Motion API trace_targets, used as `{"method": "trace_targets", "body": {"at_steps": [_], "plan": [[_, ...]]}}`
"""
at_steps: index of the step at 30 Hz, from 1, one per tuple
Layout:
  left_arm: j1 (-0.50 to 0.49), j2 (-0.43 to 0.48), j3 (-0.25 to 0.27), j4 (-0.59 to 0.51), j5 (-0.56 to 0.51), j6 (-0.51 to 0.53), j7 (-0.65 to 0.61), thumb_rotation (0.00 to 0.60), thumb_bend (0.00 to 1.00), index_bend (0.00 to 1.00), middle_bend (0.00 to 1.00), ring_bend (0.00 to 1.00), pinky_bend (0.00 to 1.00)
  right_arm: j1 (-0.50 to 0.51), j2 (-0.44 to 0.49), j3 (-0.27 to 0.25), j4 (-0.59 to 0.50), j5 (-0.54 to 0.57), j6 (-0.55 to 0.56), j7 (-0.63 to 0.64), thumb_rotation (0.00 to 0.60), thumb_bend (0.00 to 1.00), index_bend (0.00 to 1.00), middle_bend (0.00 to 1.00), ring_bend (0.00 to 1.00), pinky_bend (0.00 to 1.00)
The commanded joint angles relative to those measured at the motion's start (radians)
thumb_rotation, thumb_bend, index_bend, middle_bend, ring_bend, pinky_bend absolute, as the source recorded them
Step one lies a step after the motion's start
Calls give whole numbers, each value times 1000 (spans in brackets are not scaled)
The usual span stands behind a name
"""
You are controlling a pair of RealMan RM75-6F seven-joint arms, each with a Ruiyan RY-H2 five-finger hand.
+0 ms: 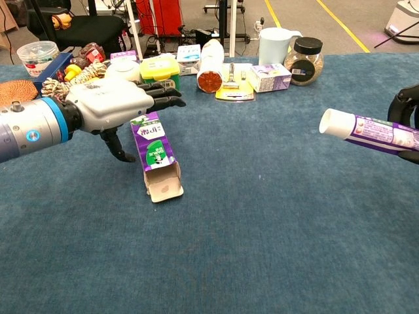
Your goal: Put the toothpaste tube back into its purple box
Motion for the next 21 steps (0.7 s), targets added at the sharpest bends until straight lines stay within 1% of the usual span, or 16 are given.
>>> {"method": "trace_targets", "body": {"at_steps": [1,4,7,16,21], "plan": [[-38,43,1,29,18,-33,53,600,136,0,0,0,146,1,0,2,0,3,-2,1,600,617,573,591,536,577],[-57,36,9,78,65,-32,5,600,135,0,0,0,147,1,1,2,-2,4,-3,0,600,618,573,591,536,577],[-67,18,10,125,73,-39,-8,600,134,0,0,0,146,0,2,2,-3,4,-2,-1,600,619,573,591,536,577],[-110,-46,-10,187,-5,-129,93,600,128,0,0,0,146,2,3,8,-3,14,-7,5,600,624,573,591,536,578],[-127,-78,-16,209,-41,-159,137,600,129,0,0,0,147,0,7,12,-2,18,-3,13,600,623,573,591,536,577]]}}
